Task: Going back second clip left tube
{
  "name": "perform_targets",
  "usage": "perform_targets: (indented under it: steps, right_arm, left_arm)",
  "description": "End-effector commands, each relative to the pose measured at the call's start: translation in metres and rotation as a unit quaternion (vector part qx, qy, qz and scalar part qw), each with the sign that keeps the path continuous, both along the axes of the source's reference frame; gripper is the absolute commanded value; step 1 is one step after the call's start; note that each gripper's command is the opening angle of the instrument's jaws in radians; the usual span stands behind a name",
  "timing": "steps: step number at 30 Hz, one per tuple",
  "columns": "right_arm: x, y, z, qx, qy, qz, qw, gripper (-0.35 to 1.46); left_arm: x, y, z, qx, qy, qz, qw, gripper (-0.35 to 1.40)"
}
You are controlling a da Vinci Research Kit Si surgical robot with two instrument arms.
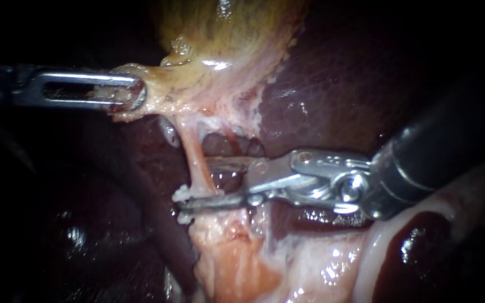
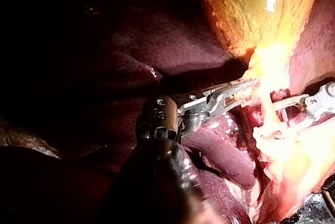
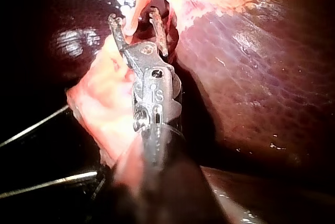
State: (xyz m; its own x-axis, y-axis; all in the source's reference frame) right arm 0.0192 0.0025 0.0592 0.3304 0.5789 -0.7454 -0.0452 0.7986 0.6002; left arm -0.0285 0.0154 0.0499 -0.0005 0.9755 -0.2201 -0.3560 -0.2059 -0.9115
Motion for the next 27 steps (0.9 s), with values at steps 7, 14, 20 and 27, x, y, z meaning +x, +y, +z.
perform_targets:
  steps: [7, 14, 20, 27]
  right_arm:
    - [-0.0081, 0.0007, -0.0023, -0.050, 0.023, -0.036, 0.9978, 0.50]
    - [-0.0113, 0.0015, -0.0023, -0.060, 0.022, -0.038, 0.9972, 0.50]
    - [-0.0121, 0.0019, -0.0021, -0.059, 0.020, -0.038, 0.9973, 0.50]
    - [-0.0129, 0.0026, -0.0027, -0.063, 0.020, -0.036, 0.9972, 0.50]
  left_arm:
    - [0.0002, 0.0000, -0.0001, 0.000, 0.000, 0.000, 1.0000, -0.35]
    - [-0.0001, 0.0000, -0.0001, 0.000, 0.000, 0.000, 1.0000, -0.35]
    - [-0.0010, -0.0001, 0.0005, -0.002, 0.002, -0.002, 1.0000, -0.35]
    - [-0.0040, -0.0009, 0.0032, -0.006, -0.002, 0.003, 1.0000, -0.35]
